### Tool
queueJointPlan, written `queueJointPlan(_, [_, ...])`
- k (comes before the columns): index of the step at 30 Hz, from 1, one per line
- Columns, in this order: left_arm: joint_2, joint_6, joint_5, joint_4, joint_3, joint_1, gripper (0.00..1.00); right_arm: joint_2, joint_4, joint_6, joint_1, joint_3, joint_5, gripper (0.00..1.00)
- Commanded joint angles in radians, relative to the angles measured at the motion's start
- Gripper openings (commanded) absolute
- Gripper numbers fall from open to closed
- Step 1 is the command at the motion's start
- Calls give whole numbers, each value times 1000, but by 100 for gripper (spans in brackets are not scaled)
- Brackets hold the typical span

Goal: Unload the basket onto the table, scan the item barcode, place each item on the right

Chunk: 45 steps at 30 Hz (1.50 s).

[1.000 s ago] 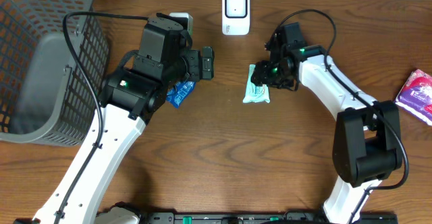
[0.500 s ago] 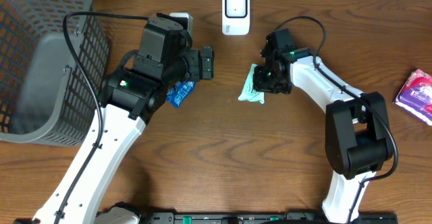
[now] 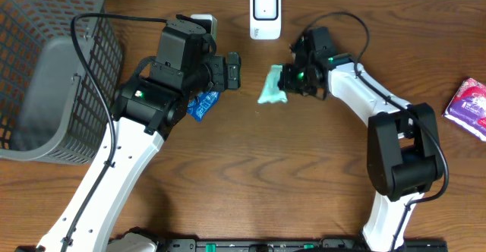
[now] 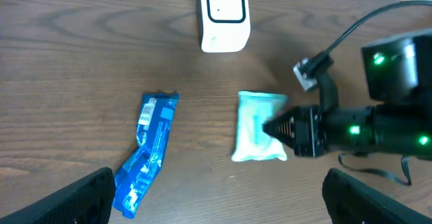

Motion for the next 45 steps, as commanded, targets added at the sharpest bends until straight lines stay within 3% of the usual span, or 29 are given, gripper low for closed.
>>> queueJointPlan(1, [3, -5, -13, -2, 19, 3, 98, 0, 63, 72, -48, 45, -276, 1])
queueJointPlan(6, [3, -5, -13, -2, 19, 3, 98, 0, 221, 201, -105, 72, -423, 1])
queueJointPlan(10, [3, -5, -13, -2, 19, 3, 98, 0, 201, 200, -129, 72, -393, 1])
queueJointPlan(12, [3, -5, -13, -2, 19, 3, 98, 0, 143, 169, -124, 72, -321, 16])
queueJointPlan(17, [3, -5, -13, -2, 19, 3, 98, 1, 14, 144, -38, 72, -80, 75])
queueJointPlan(21, [3, -5, -13, -2, 19, 3, 98, 2, -18, 182, 51, 72, 107, 79])
queueJointPlan(29, [3, -5, -13, -2, 19, 3, 98, 50, -24, 276, 123, 72, 251, 75])
queueJointPlan(37, [3, -5, -13, -2, 19, 3, 98, 135, 42, 258, 116, 72, 210, 67])
queueJointPlan(38, [3, -5, -13, -2, 19, 3, 98, 147, 56, 256, 116, 72, 201, 62])
queueJointPlan(42, [3, -5, -13, -2, 19, 3, 98, 164, 61, 257, 113, 72, 203, 21])
queueJointPlan(45, [3, -5, -13, -2, 19, 3, 98, 162, 68, 257, 105, 72, 201, 1])
